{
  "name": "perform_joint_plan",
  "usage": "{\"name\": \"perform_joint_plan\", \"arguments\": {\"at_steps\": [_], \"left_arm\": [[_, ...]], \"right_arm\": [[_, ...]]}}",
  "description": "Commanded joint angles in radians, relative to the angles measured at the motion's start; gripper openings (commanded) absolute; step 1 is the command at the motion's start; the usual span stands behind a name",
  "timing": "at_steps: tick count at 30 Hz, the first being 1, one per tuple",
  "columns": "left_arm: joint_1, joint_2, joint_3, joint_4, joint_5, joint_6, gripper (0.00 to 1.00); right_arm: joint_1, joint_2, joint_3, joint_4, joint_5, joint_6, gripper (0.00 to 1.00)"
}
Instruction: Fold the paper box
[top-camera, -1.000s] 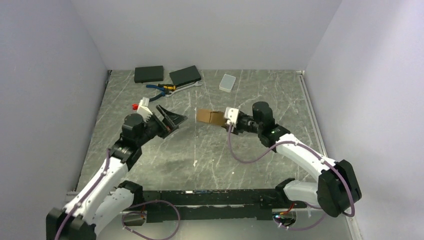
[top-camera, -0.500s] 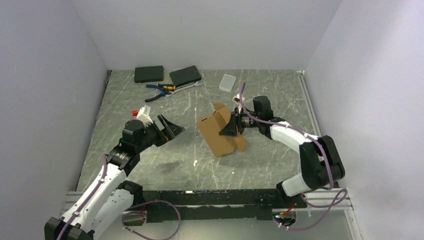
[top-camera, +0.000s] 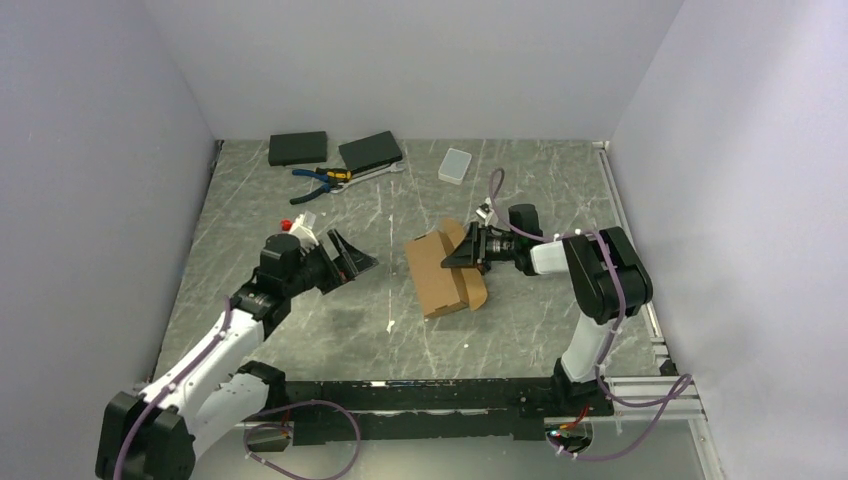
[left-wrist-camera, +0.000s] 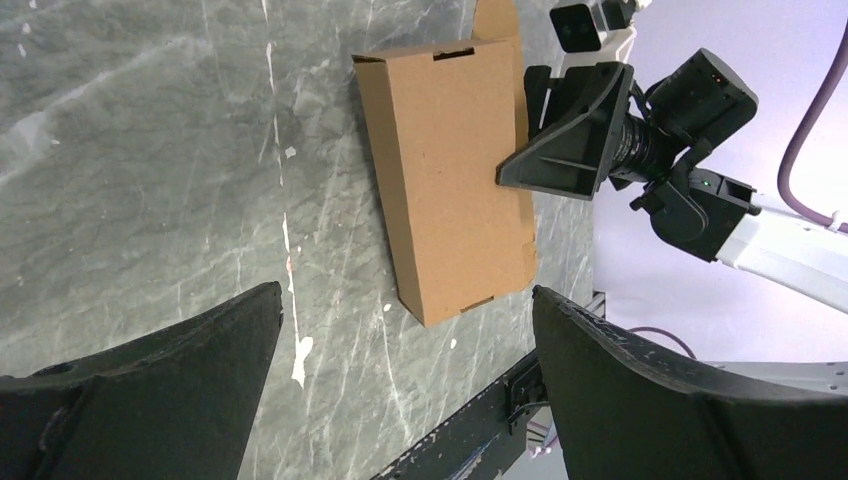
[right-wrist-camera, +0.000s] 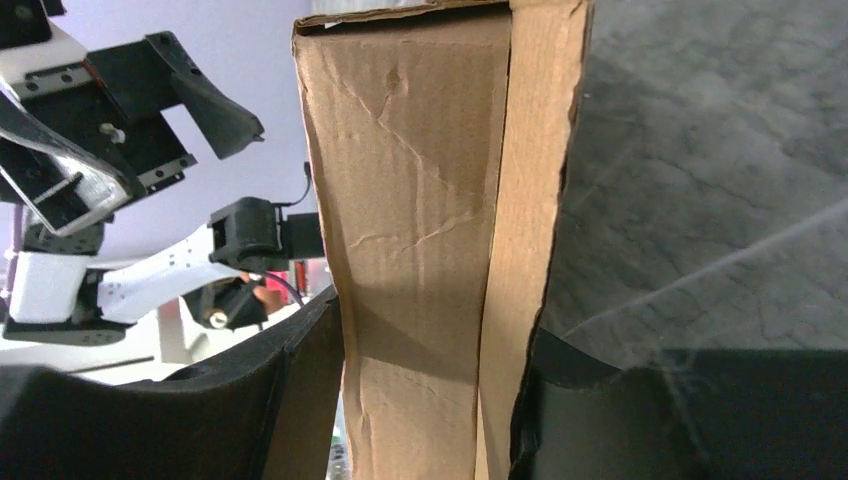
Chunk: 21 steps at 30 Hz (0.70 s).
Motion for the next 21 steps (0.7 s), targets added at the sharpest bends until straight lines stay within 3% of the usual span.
{"name": "perform_joint_plan", "arguments": {"at_steps": [1,3,6,9,21], "left_arm": [[0.003,0.077,0.007,0.118,0.071,0.003,1.0],[0.003,0.114,0.005,0.143,0.088,0.0,1.0],[0.002,0.154,-0.003,0.185,0.11,-0.008,1.0],[0.0,0.192,-0.012,0.217,0.129,-0.015,1.0],[-0.02,0.26,0.04,0.178,0.137,0.027,1.0]], "right_arm": [[-0.005,0.04,0.019,0.081,-0.024,0.072,0.5],[-0.008,0.055,0.029,0.052,-0.016,0.051,0.5],[-0.012,0.062,0.052,-0.038,0.017,-0.014,0.61],[-0.017,0.057,0.071,-0.117,0.059,-0.076,0.66],[-0.033,-0.001,0.136,-0.37,0.251,-0.294,0.74]]}}
